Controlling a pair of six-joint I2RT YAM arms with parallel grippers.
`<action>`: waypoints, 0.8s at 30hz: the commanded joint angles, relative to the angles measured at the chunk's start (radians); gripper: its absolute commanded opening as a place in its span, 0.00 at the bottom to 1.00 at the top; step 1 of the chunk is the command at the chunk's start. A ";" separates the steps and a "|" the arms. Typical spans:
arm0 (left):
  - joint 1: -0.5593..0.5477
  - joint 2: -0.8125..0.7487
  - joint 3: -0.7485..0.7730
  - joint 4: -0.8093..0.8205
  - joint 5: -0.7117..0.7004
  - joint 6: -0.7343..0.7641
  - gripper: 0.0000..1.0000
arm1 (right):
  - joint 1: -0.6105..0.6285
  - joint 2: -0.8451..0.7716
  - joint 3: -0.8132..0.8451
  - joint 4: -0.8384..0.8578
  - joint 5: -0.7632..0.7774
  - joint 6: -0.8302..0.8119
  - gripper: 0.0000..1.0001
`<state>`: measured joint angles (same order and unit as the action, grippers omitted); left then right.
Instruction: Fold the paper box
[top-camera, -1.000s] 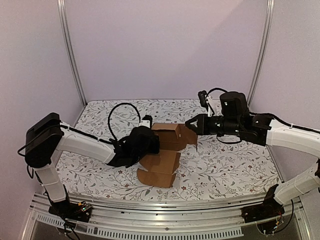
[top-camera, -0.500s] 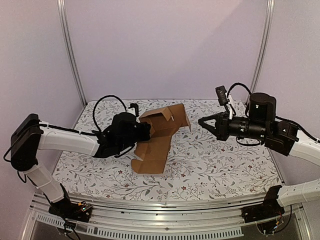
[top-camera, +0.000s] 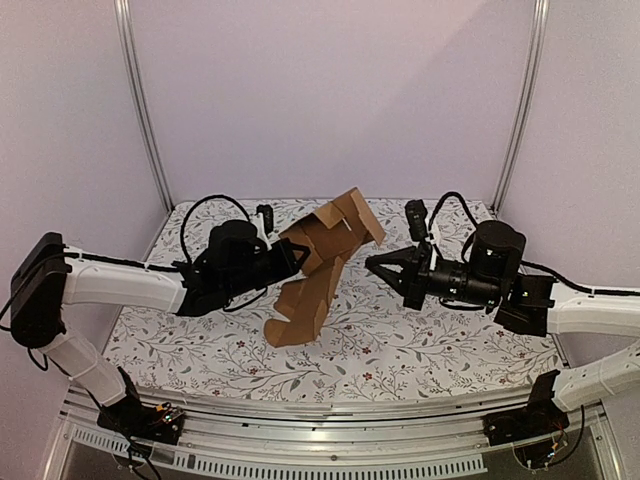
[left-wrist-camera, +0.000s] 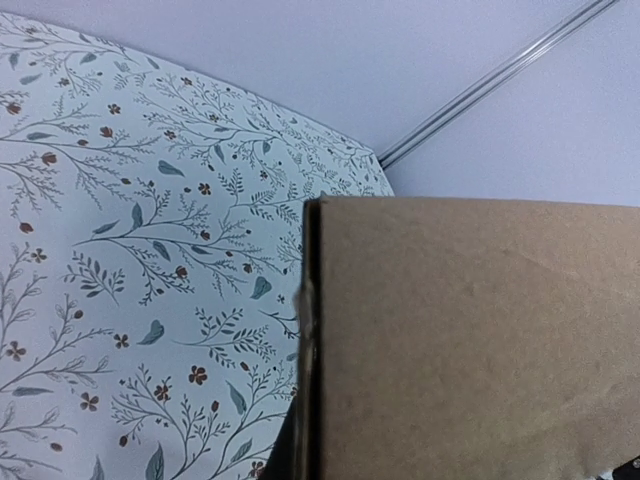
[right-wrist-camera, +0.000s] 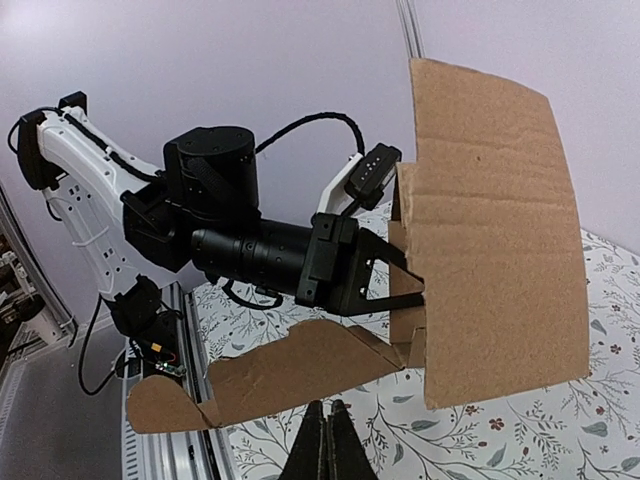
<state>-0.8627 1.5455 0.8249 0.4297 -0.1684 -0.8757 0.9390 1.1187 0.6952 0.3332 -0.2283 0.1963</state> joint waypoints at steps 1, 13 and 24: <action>0.016 -0.021 -0.018 0.045 0.084 -0.084 0.00 | 0.020 0.071 0.003 0.227 0.056 -0.034 0.00; 0.016 -0.037 -0.049 0.102 0.152 -0.148 0.00 | 0.026 0.153 0.044 0.304 0.119 -0.053 0.00; 0.006 -0.033 -0.039 0.119 0.194 -0.144 0.00 | 0.031 0.187 0.091 0.251 0.156 -0.062 0.00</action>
<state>-0.8608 1.5303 0.7898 0.5228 -0.0051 -1.0233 0.9569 1.2762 0.7490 0.6086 -0.1024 0.1486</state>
